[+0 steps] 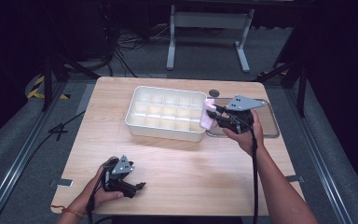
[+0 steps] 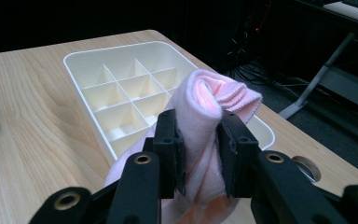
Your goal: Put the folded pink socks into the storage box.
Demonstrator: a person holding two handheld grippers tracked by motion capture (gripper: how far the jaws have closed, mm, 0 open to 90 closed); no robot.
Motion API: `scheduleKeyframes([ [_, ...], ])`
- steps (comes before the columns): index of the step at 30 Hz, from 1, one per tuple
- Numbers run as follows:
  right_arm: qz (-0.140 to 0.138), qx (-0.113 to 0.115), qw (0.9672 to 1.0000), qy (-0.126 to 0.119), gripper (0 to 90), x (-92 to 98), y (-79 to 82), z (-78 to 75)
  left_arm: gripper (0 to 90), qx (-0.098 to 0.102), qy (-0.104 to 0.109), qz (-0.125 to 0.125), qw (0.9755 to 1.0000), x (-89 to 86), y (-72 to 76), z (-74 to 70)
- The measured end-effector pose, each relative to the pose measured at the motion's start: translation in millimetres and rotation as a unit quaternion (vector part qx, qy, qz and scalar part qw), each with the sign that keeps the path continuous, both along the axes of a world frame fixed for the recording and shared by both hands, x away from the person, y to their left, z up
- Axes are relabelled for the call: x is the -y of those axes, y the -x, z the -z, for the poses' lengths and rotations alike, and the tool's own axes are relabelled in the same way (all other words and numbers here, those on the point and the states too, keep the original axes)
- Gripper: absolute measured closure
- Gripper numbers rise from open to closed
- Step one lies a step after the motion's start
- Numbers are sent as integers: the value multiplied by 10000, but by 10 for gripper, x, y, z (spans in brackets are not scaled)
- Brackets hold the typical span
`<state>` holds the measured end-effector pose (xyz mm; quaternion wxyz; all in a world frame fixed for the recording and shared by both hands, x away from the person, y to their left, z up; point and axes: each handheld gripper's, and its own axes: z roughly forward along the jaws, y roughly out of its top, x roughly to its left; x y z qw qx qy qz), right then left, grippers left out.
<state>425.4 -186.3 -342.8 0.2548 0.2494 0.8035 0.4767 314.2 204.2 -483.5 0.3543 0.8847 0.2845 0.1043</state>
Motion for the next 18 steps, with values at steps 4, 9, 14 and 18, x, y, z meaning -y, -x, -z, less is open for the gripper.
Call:
scheduleKeyframes([
  [4, -43, -4, 9999, 101, 710, -73, -28, 10, 104, 2, -8, -5, 10000, -1, 0, -1],
  [9, -85, -9, 9997, 250, 710, -183, -83, 42, 104, 2, -3, 2, 10000, 0, 0, 0],
  [14, -163, -68, 9992, 350, 710, -286, -152, 89, 104, 5, -21, 13, 10000, -2, -2, -1],
  [18, -133, -65, 9987, 495, 710, -352, -197, 121, 104, 6, -27, 10, 10000, -3, -1, -2],
])
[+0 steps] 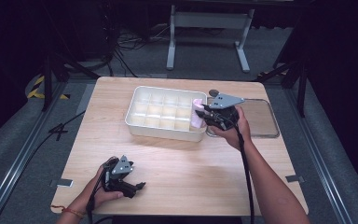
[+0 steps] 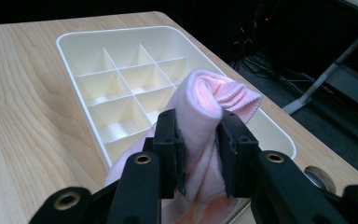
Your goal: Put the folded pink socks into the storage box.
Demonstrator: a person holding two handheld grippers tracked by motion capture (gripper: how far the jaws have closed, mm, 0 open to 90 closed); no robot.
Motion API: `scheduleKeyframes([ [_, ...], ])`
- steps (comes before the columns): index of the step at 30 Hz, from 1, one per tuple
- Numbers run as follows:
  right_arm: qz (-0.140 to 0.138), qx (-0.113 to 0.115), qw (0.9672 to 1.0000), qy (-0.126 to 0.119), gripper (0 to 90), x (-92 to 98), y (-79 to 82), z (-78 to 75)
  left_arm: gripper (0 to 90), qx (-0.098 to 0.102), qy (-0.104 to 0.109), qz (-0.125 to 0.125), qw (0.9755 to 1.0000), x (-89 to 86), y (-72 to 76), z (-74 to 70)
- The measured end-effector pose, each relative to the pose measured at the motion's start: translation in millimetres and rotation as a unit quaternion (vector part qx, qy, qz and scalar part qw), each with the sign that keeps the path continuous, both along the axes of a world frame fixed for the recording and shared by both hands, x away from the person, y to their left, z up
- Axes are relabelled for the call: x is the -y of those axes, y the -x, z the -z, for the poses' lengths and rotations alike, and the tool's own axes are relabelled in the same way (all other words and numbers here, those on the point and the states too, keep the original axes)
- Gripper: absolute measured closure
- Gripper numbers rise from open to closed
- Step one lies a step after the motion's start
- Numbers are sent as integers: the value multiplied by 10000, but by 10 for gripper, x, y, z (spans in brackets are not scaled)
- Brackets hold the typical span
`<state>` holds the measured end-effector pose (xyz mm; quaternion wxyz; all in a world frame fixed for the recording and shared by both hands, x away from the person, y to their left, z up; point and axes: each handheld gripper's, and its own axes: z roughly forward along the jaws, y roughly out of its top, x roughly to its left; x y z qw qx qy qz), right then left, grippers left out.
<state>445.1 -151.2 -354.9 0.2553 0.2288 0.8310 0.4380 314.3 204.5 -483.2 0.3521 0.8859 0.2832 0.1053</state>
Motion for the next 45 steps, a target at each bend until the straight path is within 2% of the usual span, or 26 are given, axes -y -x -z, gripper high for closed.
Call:
scheduleKeyframes([
  [5, 31, -48, 9999, 106, 710, -44, -49, 57, 104, -7, 5, 3, 10000, 1, 0, 1],
  [8, 85, -49, 9996, 277, 710, -66, -98, 104, 104, -6, 2, -1, 10000, 0, 0, 0],
  [17, 142, -171, 9994, 284, 710, -65, -182, 188, 104, 0, 0, 1, 10000, 0, 0, 0],
  [22, 161, -219, 9985, 475, 710, -94, -234, 256, 104, -1, -1, 1, 10000, 0, 0, 0],
  [25, 161, -249, 9983, 506, 710, -111, -256, 287, 104, -6, 5, 2, 10000, 1, 0, 1],
  [31, 121, -246, 9978, 609, 709, -139, -259, 323, 104, -10, 1, 0, 10000, 0, 1, 0],
  [37, 57, -257, 9966, 784, 708, -175, -231, 446, 104, -7, 2, 0, 10000, 0, 0, 1],
  [45, -60, -345, 9964, 771, 704, -158, -230, 459, 104, -3, 0, 19, 10000, 0, -2, 1],
])
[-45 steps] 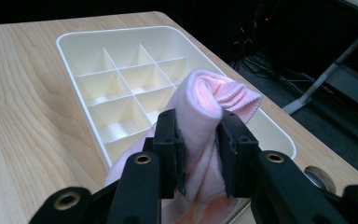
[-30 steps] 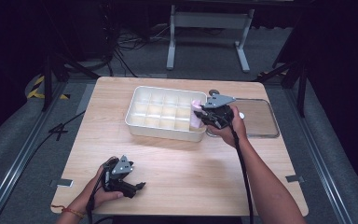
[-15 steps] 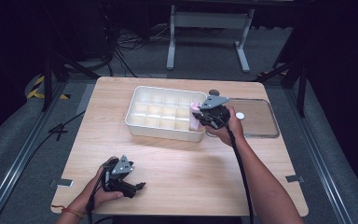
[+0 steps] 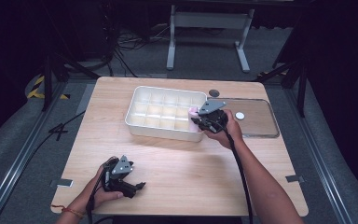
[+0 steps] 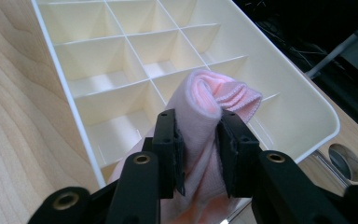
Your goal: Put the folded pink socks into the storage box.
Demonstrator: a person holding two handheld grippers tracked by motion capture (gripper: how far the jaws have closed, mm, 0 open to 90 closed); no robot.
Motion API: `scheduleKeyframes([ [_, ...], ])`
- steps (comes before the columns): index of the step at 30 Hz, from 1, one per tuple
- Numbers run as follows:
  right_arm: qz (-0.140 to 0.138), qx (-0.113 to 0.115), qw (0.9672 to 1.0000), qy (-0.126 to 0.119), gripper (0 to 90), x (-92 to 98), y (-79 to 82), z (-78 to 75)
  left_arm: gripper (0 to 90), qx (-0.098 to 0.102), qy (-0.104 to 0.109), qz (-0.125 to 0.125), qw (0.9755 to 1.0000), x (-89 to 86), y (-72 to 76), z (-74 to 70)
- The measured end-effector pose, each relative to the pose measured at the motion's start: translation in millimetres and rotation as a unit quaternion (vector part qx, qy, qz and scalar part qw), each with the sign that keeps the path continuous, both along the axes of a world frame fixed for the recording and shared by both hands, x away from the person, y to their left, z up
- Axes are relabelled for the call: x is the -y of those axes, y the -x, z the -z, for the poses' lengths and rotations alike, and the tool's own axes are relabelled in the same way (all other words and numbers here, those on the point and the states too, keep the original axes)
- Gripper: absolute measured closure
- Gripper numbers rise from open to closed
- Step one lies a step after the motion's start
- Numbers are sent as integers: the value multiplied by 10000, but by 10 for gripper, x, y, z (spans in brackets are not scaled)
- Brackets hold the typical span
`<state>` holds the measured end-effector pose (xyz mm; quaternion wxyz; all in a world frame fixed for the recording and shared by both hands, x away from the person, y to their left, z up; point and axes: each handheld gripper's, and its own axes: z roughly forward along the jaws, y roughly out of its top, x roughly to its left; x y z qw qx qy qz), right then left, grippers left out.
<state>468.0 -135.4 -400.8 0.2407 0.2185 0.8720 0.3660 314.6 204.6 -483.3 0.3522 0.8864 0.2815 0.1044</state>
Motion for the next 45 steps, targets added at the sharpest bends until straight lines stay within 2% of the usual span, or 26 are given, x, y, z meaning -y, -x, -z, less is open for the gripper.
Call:
scheduleKeyframes([
  [6, -31, -192, 9995, 232, 702, -10, -16, 42, 104, 1, 19, -11, 10000, 2, 1, 1],
  [11, -111, -352, 9988, 320, 697, -15, -31, 61, 104, -4, 19, -13, 10000, 2, 1, 2],
  [17, -174, -672, 9956, 636, 694, -37, -92, 137, 104, -4, 19, -13, 10000, 2, 1, 2],
  [19, -182, -698, 9949, 705, 696, -47, -107, 141, 104, 2, 18, -11, 10000, 2, 1, 1],
  [22, -202, -777, 9943, 705, 697, -45, -129, 136, 104, -1, 19, -13, 10000, 2, 2, 1],
  [26, -235, -1023, 9918, 725, 701, -36, -187, 141, 103, -3, 19, -13, 10000, 2, 2, 1],
  [30, -270, -1054, 9898, 918, 705, -70, -203, 147, 104, -3, 19, -12, 10000, 2, 2, 1],
  [33, -258, -1153, 9888, 909, 708, -67, -226, 143, 104, -6, 25, -25, 10000, 3, 3, 2],
  [39, -283, -1128, 9873, 1085, 713, -99, -221, 145, 104, -2, 19, -14, 10000, 2, 2, 1],
  [45, -252, -1228, 9854, 1151, 691, -119, -235, 126, 104, -6, 23, -25, 10000, 3, 3, 2],
])
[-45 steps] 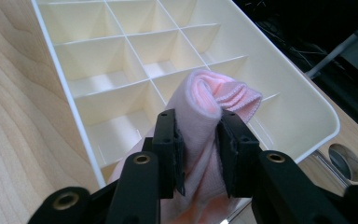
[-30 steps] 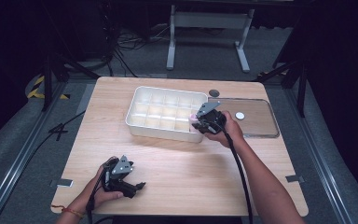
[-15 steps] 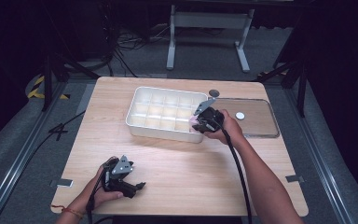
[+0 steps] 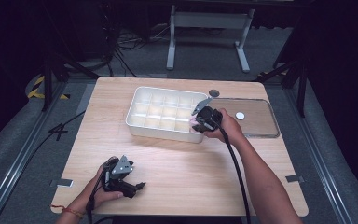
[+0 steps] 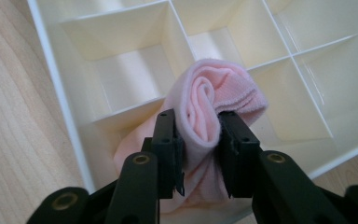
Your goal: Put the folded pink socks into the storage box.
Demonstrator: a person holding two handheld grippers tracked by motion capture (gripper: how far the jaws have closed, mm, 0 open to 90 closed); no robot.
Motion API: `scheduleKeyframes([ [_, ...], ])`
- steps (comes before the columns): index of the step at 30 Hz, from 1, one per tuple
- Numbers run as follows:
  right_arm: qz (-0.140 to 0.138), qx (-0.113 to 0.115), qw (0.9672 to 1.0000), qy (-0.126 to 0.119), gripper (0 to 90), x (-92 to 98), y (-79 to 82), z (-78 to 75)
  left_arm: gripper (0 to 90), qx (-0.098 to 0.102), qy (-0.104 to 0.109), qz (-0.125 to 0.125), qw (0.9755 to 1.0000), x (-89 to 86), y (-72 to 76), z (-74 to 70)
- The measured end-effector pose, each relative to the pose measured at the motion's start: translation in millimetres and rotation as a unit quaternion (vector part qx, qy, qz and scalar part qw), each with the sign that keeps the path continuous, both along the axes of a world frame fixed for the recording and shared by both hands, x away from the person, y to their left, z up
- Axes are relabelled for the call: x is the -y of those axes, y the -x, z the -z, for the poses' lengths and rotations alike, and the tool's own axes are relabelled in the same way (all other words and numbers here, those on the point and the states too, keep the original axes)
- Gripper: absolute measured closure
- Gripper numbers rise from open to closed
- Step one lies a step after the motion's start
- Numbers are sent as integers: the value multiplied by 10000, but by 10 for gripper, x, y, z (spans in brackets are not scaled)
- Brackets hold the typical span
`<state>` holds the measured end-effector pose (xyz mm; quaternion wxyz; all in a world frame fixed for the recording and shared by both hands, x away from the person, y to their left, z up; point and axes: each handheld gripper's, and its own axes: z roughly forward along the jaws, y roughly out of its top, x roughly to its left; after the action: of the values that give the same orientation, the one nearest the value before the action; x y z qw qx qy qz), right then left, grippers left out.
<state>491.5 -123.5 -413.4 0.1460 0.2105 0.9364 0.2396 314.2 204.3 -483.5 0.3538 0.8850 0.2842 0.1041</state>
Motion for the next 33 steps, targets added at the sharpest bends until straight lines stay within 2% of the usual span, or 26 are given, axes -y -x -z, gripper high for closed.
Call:
scheduleKeyframes([
  [4, 116, -225, 9995, -180, 640, 58, -33, -50, 104, 3, -5, 13, 10000, -1, -2, 0],
  [5, 116, -225, 9995, -180, 640, 58, -33, -50, 104, 3, -5, 13, 10000, -1, -2, 0],
  [6, 161, -287, 9992, -241, 584, 92, -44, -98, 104, 3, -2, 13, 10000, -1, -2, 0],
  [8, 209, -304, 9990, -236, 564, 106, -46, -133, 104, -4, 1, 12, 10000, 0, -2, 0],
  [9, 217, -255, 9991, -255, 538, 119, -42, -170, 104, 8, -4, 14, 10000, -1, -2, -1],
  [10, 256, -162, 9989, -361, 519, 134, -19, -280, 104, 6, -2, 14, 10000, -1, -3, 0],
  [11, 256, -162, 9989, -361, 519, 134, -19, -280, 104, 3, -5, 15, 10000, -1, -2, -2],
  [14, 284, -4, 9979, -586, 514, 129, 6, -405, 103, -3, -2, 17, 10000, -1, -3, -2],
  [17, 277, -66, 9975, -654, 532, 79, -3, -419, 104, -19, -23, 26, 10000, -3, -2, -6],
  [21, 375, -154, 9970, -658, 566, -1, -39, -338, 104, -16, -19, 15, 10000, -3, -1, -5],
  [23, 415, -241, 9970, -600, 572, -28, -60, -279, 104, -17, -23, 26, 10000, -3, -2, -6],
  [24, 422, -272, 9977, -445, 598, -45, -76, -223, 104, -32, -9, 21, 10000, -2, -1, -5],
  [25, 422, -272, 9977, -445, 598, -45, -76, -223, 104, -15, -26, 28, 10000, -4, -3, -6],
  [27, 427, -327, 9980, -327, 655, -45, -85, -179, 104, -6, -33, 17, 10000, -3, -1, -6],
  [30, 401, -424, 9977, -345, 741, -7, -94, -166, 104, -16, -24, 28, 10000, -3, -2, -6],
  [33, 319, -439, 9982, -256, 766, 0, -86, -164, 104, -19, -19, 14, 10000, -3, 0, -6],
])
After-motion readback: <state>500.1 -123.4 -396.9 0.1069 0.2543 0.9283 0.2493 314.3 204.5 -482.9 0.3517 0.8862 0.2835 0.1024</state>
